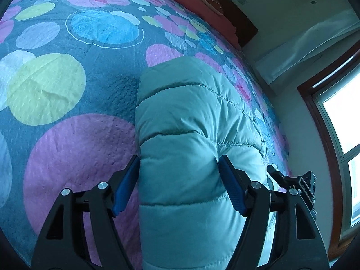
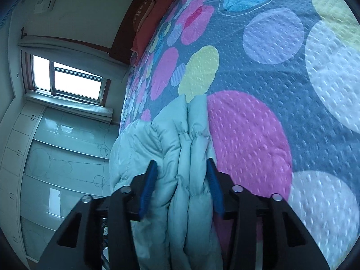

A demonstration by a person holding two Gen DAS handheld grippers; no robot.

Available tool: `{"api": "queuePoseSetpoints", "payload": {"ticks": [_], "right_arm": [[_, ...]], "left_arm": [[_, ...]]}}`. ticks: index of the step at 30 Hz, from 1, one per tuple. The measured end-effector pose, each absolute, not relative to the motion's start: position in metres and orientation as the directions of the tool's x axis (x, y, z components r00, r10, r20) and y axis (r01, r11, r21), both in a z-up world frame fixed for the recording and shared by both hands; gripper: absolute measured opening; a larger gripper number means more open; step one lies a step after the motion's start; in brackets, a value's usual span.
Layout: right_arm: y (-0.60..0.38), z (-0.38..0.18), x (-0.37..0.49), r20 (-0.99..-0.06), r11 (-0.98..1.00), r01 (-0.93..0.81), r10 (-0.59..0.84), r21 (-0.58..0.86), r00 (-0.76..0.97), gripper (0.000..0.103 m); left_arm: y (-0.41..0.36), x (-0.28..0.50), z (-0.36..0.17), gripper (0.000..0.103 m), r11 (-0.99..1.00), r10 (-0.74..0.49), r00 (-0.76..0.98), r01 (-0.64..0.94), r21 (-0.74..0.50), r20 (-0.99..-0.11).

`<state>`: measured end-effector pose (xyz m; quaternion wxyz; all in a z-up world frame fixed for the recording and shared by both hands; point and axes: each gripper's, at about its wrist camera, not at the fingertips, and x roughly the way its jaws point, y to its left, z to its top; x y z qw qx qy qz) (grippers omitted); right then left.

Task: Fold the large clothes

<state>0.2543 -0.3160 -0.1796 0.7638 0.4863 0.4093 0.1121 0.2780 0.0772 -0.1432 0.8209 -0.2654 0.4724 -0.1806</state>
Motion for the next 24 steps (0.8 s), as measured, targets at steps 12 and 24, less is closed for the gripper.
{"api": "queuePoseSetpoints", "payload": {"ticks": [12,24], "right_arm": [[-0.303,-0.180,0.190,-0.544,0.522,0.244,0.559,0.817,0.626,0.062],[-0.296,-0.150,0.128,-0.598,0.616,0.235,0.487,0.752,0.636,0.063]], "left_arm": [[0.081,0.226,-0.142,0.076,0.793,-0.541,0.487,0.024,-0.608,-0.686],[0.069,0.176,-0.115,0.076,0.911,-0.382,0.547,0.089,-0.402,-0.744]]}}
